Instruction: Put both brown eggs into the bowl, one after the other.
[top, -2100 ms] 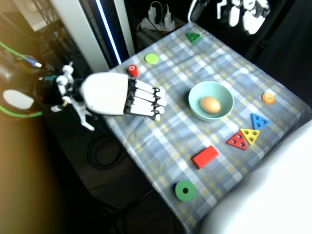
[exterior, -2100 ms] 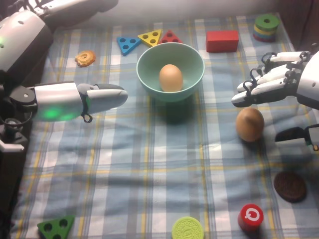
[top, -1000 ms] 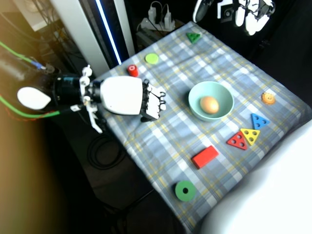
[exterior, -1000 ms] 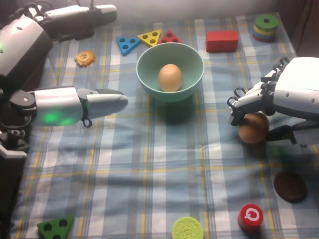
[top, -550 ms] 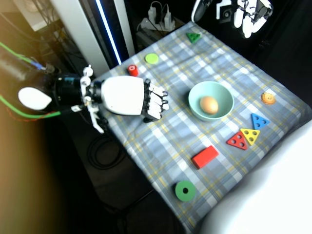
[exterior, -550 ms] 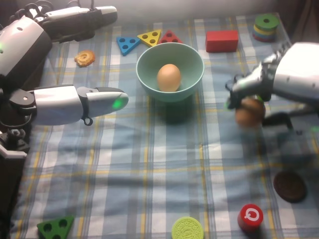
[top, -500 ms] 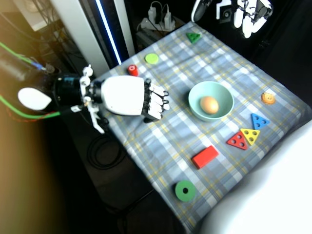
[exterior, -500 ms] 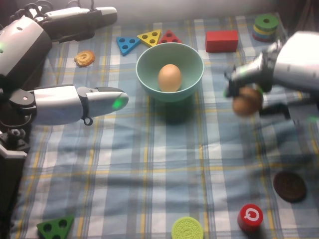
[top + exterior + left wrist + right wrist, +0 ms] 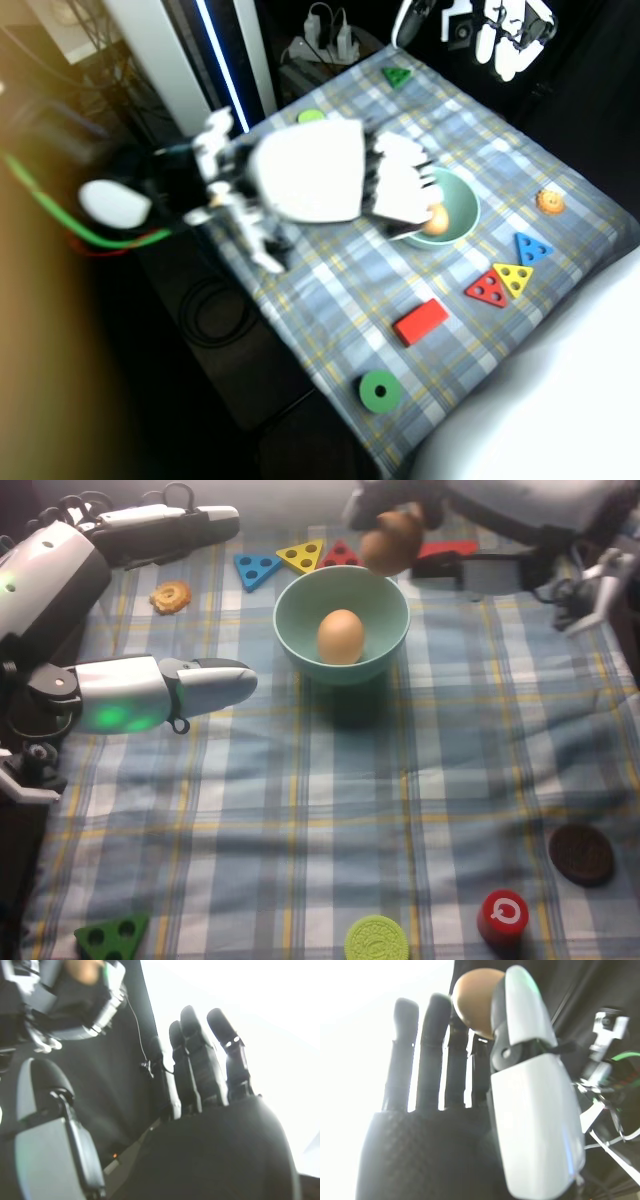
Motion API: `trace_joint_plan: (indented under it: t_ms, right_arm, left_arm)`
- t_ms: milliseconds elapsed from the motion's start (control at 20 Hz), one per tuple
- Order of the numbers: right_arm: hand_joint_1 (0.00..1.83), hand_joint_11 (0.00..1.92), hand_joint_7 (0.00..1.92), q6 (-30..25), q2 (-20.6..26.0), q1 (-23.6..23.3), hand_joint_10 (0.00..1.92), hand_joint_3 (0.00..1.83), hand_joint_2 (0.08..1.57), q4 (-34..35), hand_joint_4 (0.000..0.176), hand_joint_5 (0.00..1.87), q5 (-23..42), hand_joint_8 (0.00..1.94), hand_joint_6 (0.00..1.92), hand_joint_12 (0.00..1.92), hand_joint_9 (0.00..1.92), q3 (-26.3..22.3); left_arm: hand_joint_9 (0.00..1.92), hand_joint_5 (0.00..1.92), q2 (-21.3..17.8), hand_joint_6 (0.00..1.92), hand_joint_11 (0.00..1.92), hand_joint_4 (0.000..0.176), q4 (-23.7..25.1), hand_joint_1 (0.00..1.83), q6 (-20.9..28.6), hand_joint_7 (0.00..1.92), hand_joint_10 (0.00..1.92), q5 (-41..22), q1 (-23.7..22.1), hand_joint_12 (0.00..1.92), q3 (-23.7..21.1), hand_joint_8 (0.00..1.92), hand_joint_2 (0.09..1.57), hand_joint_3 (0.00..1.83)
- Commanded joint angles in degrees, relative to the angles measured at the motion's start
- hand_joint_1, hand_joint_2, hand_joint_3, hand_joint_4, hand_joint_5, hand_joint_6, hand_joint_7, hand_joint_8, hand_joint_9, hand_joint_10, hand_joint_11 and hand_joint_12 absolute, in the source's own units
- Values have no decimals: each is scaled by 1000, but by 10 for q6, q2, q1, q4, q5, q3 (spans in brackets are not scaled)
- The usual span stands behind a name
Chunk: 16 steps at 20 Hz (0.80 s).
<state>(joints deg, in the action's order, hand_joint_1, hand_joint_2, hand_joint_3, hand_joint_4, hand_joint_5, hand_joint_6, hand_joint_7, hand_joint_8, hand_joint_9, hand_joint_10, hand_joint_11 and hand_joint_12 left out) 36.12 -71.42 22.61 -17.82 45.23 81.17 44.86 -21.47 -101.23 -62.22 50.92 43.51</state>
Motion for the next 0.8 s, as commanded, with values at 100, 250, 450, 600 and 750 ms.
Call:
trace_joint_plan:
  t_ms: [100,250,450,600,750]
  right_arm:
    - [1368,773,1015,2,-21,-13,1183,0,1110,15,0,891,20,823,1109,1304,958,21]
    - [1360,621,949,3,-26,-13,1300,1,1133,15,0,891,-2,1050,1003,1493,864,27]
    - [1250,353,738,3,-25,-13,346,0,1058,14,32,846,-7,218,149,1184,691,24]
    - [1188,252,738,3,-25,-13,57,0,1074,12,55,793,-7,4,1,1084,703,21]
    - [1183,259,727,3,-25,-12,30,0,1061,13,41,748,-7,2,0,1141,729,16]
  left_arm:
    - [513,533,4,0,0,79,16,849,6,499,1,-64,-11,1211,4,1,887,2]
    - [494,558,6,5,0,52,18,866,7,495,1,-63,-14,1158,6,0,886,2]
    - [511,576,6,4,0,46,18,887,8,498,6,-63,-14,1229,6,1,886,2]
    - [523,587,6,3,0,40,18,877,11,500,8,-65,-14,1258,6,1,883,1]
    - [529,582,6,1,0,56,16,857,13,506,9,-69,-13,1254,6,4,889,3]
